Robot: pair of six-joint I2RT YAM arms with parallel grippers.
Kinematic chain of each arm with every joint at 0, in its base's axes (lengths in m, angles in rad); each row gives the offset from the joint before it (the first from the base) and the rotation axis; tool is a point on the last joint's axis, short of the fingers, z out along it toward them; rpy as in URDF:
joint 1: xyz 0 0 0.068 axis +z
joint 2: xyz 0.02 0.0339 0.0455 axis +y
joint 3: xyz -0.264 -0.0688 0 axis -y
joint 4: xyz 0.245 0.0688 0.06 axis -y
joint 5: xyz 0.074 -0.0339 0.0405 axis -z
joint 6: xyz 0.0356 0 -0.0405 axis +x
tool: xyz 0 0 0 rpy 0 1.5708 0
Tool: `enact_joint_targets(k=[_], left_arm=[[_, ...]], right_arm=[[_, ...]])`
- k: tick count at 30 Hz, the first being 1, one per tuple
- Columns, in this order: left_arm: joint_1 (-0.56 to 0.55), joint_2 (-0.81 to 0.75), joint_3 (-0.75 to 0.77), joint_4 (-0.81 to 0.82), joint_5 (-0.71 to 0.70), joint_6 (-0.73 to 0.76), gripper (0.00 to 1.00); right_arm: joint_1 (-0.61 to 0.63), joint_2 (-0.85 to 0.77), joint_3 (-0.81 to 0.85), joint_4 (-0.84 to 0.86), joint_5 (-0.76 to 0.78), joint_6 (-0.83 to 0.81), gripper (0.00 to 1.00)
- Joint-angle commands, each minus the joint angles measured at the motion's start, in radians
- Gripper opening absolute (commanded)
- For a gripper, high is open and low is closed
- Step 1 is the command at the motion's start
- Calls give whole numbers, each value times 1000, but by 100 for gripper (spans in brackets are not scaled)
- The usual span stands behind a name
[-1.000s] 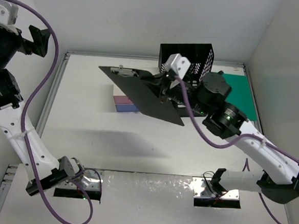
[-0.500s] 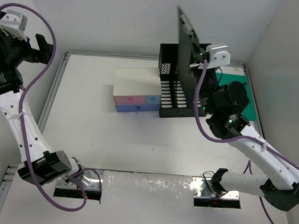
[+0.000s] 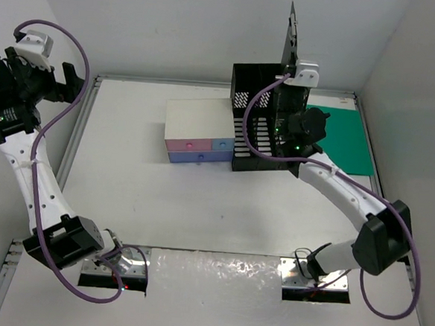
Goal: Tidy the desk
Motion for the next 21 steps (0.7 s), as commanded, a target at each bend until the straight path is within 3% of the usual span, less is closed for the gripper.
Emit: enact_joint_targets(k=[1, 3, 10, 21], left_arm=[[-10, -21, -29, 61, -6, 22, 100], [-12, -21, -52, 76, -13, 29, 100], [-24, 17, -38, 76, -32, 36, 100], [-122, 31, -76, 79, -144, 78, 100]], right_arm=[[-31, 40, -29, 286, -135, 6, 0], [-53, 54, -82, 337, -164, 41, 0], [-75, 181, -274, 757, -192, 52, 0], [-79, 286, -342, 754, -189, 75, 3]])
